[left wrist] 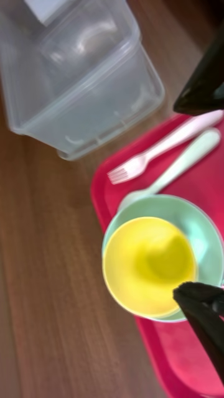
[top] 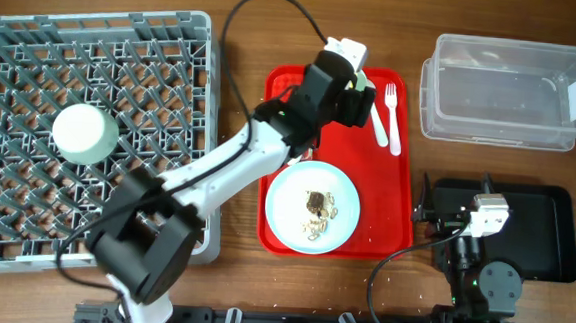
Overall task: Sort waste into correct bins and load items into the dishwasher rack
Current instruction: 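Reach the left gripper to the yellow cup and grasp it, then carry the yellow cup to the rack's back corner and release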
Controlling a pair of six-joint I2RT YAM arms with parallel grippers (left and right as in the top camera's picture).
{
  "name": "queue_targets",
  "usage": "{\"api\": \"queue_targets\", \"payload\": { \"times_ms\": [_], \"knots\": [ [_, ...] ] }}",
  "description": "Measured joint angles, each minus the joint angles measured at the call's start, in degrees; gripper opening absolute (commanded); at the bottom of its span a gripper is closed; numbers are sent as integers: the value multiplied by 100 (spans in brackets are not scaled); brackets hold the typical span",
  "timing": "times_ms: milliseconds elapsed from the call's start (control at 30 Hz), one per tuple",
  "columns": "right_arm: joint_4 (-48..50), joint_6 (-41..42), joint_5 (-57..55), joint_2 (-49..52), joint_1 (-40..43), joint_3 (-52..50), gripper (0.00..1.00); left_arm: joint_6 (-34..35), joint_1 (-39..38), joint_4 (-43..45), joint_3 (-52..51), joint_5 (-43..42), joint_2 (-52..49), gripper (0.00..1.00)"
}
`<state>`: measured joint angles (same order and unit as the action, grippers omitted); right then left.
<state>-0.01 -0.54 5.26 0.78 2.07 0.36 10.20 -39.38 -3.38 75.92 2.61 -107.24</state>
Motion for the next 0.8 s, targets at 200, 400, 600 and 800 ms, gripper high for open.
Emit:
{"api": "queue_targets", "payload": {
  "times_ms": [200,400,600,800],
  "knots": [
    [0,0,0,0,0,0,100,-1530,0,570,0,-76,-704,72],
    [0,-2,0,0,0,0,100,-1943,0,684,0,-118,-992,38],
    [0,-2,0,0,0,0,100,-1980,0,905,0,-125,-1038,5],
    [0,-2,0,0,0,0,100,-1309,2,1156,0,-122,-990,4]
  ]
}}
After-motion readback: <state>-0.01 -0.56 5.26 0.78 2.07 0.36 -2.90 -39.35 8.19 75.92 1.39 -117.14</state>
